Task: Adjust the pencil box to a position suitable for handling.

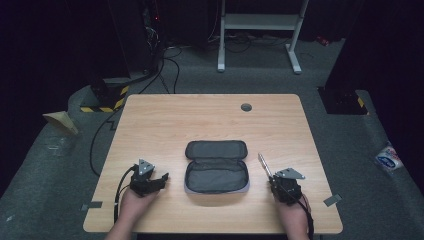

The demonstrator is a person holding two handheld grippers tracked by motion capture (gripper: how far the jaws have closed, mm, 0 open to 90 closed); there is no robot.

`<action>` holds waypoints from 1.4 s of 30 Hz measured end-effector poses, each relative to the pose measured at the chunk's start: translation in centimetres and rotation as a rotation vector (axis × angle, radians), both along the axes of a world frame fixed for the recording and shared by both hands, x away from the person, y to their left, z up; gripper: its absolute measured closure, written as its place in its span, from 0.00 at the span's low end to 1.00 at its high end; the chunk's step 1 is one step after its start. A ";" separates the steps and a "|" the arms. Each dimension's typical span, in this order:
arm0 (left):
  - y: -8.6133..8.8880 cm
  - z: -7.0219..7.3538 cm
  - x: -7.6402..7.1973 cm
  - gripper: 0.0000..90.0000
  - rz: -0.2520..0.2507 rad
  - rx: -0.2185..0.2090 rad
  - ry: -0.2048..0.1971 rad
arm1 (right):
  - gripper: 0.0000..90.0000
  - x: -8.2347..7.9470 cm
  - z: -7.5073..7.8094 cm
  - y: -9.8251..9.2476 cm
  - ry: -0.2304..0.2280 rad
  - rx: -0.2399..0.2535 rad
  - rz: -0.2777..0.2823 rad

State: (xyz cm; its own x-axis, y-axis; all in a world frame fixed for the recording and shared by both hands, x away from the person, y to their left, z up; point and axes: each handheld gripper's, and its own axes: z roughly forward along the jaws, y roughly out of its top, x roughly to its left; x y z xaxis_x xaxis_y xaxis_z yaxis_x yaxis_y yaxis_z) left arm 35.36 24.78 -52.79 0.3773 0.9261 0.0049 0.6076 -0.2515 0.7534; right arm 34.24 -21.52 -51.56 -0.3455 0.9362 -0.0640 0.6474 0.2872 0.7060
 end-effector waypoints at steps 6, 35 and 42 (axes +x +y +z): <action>0.0 0.0 0.0 0.36 0.002 0.000 0.000 | 0.83 -1.1 -0.2 -0.2 -0.003 0.008 0.008; 0.0 0.0 0.0 0.36 0.002 0.000 0.000 | 0.78 3.5 0.3 1.6 0.050 -0.017 0.030; 0.0 0.0 0.0 0.36 -0.001 0.002 0.002 | 0.87 3.4 0.3 1.5 0.056 0.003 0.051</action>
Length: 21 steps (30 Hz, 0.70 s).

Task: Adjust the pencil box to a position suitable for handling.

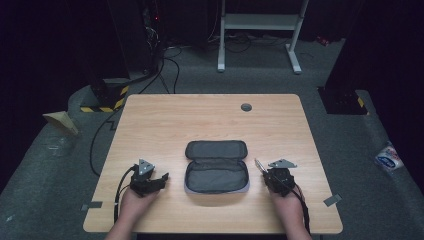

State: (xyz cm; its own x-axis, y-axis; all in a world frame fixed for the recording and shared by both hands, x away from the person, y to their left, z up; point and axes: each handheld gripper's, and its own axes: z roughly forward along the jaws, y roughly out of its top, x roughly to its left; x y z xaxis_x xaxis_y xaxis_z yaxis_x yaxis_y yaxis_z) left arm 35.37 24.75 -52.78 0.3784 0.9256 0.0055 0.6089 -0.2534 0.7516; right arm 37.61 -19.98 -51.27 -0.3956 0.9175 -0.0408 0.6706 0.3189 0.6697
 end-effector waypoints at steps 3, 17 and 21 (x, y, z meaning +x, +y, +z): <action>0.0 0.0 0.1 0.36 -0.002 -0.001 -0.001 | 0.87 0.0 0.0 -0.1 0.004 0.004 0.003; -0.1 0.0 0.1 0.36 0.006 -0.002 -0.001 | 0.88 0.0 0.0 -0.1 -0.010 -0.023 0.038; -0.1 0.0 0.0 0.36 0.010 -0.002 -0.004 | 0.88 -0.2 0.1 -0.1 -0.020 -0.025 0.040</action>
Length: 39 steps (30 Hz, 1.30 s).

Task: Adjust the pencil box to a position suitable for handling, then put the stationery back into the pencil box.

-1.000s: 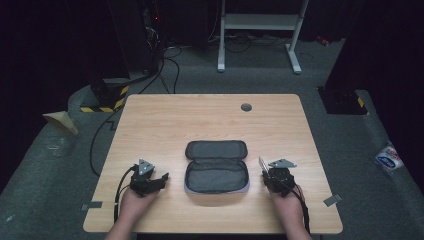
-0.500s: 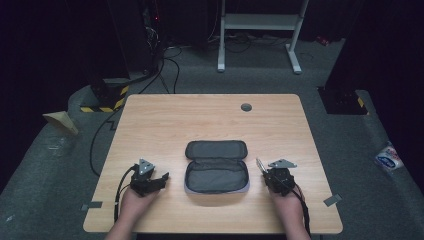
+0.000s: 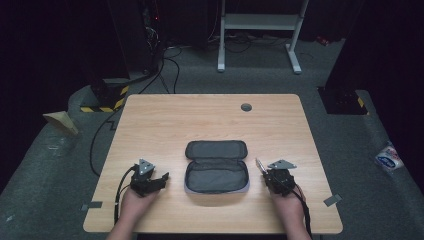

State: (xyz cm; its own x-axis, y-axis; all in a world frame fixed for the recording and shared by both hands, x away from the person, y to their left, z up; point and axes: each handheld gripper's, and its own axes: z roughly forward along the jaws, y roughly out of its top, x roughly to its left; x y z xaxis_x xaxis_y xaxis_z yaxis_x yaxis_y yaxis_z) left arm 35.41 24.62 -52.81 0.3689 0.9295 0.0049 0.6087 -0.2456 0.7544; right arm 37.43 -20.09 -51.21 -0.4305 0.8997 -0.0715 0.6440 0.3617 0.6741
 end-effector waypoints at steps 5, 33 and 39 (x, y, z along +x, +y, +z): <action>0.0 0.0 0.0 0.36 0.000 -0.001 -0.001 | 0.88 -0.2 0.2 -0.4 -0.026 0.015 -0.009; 0.0 0.0 0.0 0.36 -0.005 0.000 0.003 | 0.88 -0.4 2.2 -0.6 -0.112 0.068 -0.014; 0.0 0.0 0.0 0.36 -0.003 -0.001 0.000 | 0.88 -0.7 2.9 -0.5 -0.131 0.079 -0.009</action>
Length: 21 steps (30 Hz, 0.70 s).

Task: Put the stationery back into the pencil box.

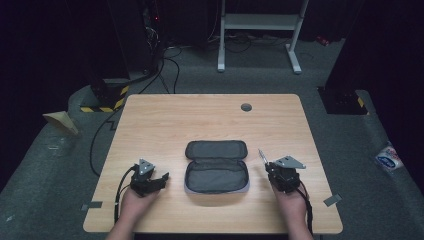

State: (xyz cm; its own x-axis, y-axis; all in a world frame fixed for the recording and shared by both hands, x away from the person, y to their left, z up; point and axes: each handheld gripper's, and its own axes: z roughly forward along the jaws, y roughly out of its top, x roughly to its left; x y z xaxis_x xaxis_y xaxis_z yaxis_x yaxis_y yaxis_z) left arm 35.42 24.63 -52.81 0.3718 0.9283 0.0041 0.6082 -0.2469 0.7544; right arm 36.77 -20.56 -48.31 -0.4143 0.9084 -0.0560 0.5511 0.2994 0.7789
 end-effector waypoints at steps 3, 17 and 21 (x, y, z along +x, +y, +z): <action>0.0 0.0 -0.1 0.36 -0.002 0.002 0.000 | 0.88 -0.2 0.6 0.2 -0.022 0.003 0.011; 0.0 0.0 -0.1 0.36 -0.005 0.001 0.003 | 0.88 -0.8 3.9 2.1 -0.079 0.026 0.115; 0.0 0.0 -0.1 0.36 -0.003 0.000 0.003 | 0.88 -0.5 4.4 3.1 -0.084 0.022 0.162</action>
